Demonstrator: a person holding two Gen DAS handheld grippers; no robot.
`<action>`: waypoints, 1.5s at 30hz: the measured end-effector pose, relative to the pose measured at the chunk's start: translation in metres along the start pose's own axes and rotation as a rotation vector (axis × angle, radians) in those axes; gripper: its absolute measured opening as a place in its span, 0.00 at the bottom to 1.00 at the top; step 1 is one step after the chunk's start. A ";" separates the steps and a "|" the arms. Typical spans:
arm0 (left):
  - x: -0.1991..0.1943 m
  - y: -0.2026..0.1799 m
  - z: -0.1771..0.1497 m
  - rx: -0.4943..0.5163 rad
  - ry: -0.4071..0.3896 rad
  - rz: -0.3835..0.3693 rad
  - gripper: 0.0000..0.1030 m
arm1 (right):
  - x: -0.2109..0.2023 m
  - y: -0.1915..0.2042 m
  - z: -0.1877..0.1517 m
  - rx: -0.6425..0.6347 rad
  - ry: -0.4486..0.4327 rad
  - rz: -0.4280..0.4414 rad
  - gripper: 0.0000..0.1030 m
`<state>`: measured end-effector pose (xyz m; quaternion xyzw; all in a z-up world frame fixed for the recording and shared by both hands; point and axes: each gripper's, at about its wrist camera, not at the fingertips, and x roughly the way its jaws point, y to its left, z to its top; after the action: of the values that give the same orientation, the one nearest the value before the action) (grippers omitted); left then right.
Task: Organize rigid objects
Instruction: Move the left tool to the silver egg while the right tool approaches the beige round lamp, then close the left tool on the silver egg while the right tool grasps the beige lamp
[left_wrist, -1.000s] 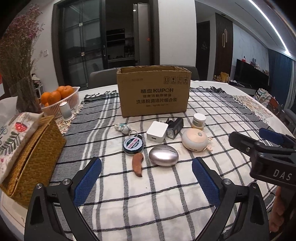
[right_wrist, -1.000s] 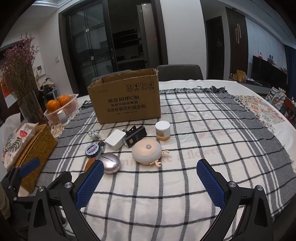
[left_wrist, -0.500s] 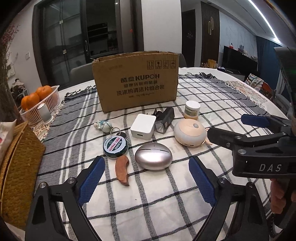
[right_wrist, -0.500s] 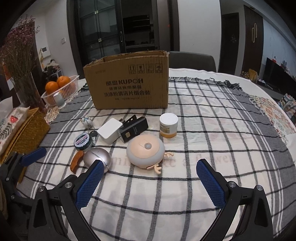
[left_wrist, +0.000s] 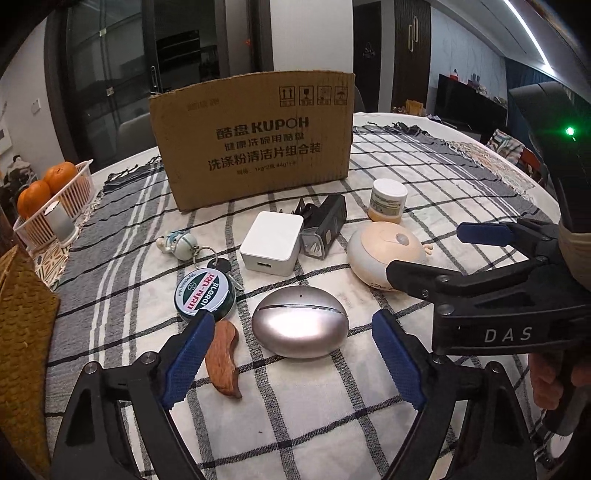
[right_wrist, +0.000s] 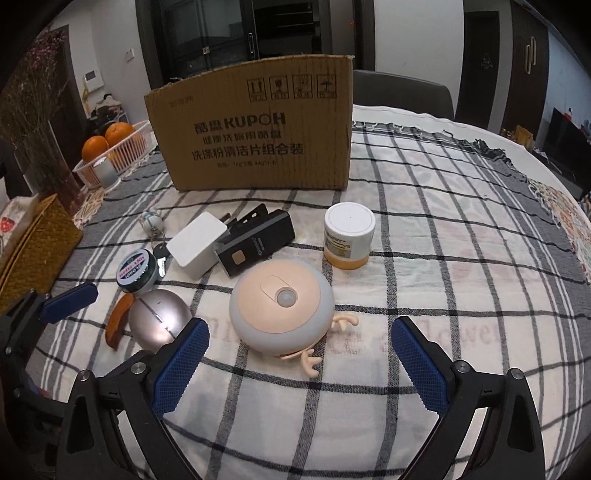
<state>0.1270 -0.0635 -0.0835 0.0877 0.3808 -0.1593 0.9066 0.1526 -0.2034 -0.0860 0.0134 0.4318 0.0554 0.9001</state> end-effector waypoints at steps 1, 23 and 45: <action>0.002 0.000 0.000 0.005 0.005 -0.004 0.82 | 0.003 0.000 0.000 -0.004 0.008 0.004 0.97; 0.037 0.004 0.005 0.016 0.071 -0.051 0.64 | 0.045 0.003 0.013 -0.045 0.034 0.054 0.97; 0.028 0.003 0.008 -0.007 0.049 -0.037 0.63 | 0.029 -0.010 0.002 0.054 0.010 -0.007 0.73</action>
<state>0.1513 -0.0693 -0.0980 0.0815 0.4051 -0.1726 0.8941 0.1735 -0.2103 -0.1083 0.0356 0.4379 0.0406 0.8974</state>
